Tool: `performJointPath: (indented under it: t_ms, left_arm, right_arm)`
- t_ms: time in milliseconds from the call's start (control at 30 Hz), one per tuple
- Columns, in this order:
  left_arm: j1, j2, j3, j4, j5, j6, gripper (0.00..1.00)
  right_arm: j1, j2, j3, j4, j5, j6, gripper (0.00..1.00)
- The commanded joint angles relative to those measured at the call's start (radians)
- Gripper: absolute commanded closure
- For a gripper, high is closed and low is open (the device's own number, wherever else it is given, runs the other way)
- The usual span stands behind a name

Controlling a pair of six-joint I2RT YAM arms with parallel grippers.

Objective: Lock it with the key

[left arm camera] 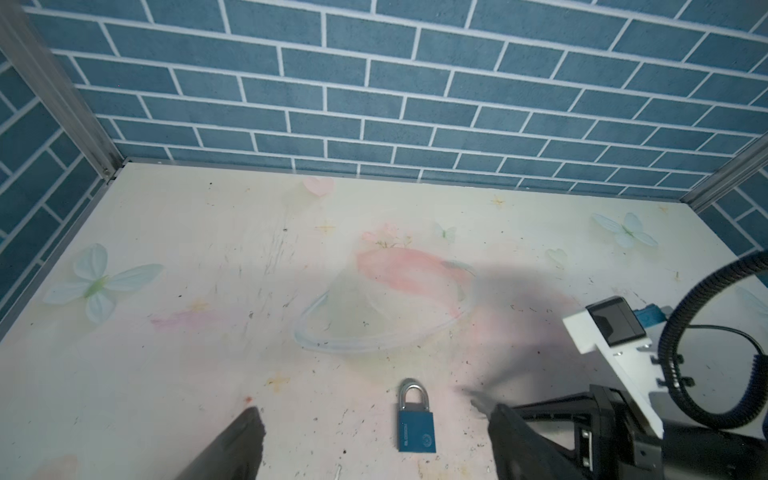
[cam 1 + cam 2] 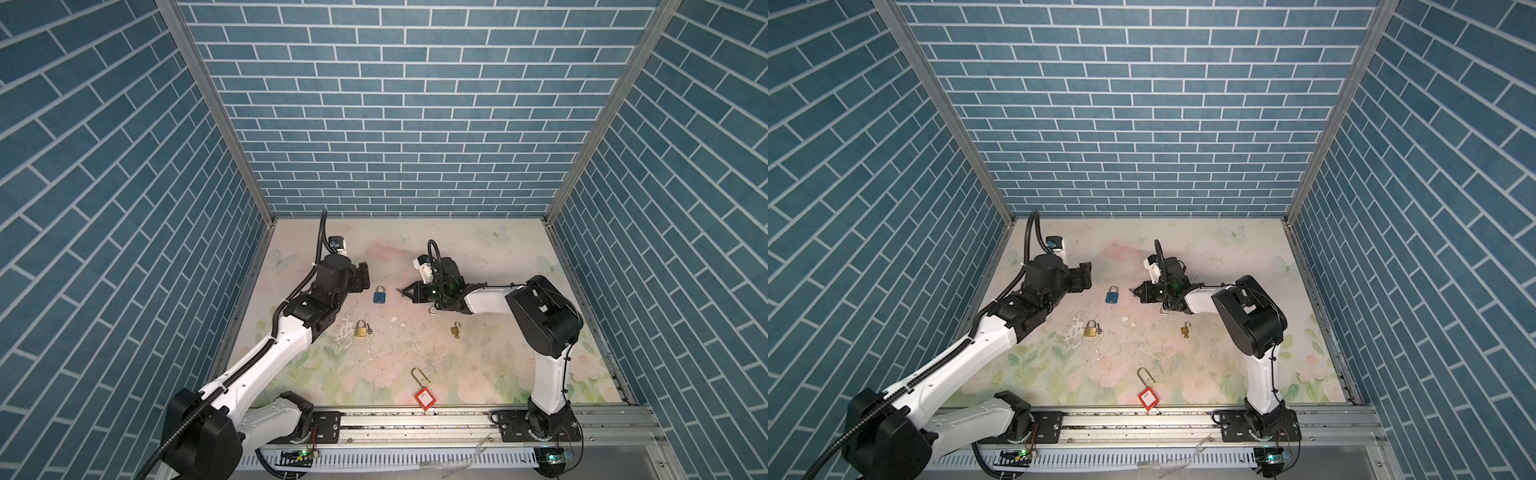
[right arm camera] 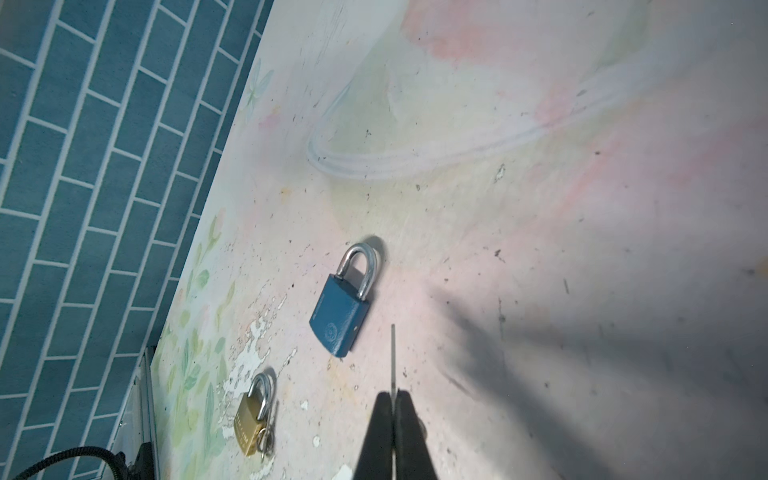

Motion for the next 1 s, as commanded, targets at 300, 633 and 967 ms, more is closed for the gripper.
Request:
performJointPath:
  t_ms: [300, 633, 967]
  left_arm:
    - [0.029, -0.102, -0.101, 0.128, 0.097, 0.018, 0.14]
    - [0.031, -0.109, -0.107, 0.134, 0.1, 0.027, 0.14]
    - [0.03, -0.106, -0.107, 0.14, 0.103, 0.019, 0.14]
  right_arm:
    - [0.02, 0.161, 0.171, -0.084, -0.072, 0.039, 1.0]
    - [0.034, 0.211, 0.215, -0.101, -0.083, 0.048, 0.99]
    - [0.053, 0.216, 0.212, -0.101, -0.094, 0.056, 0.93]
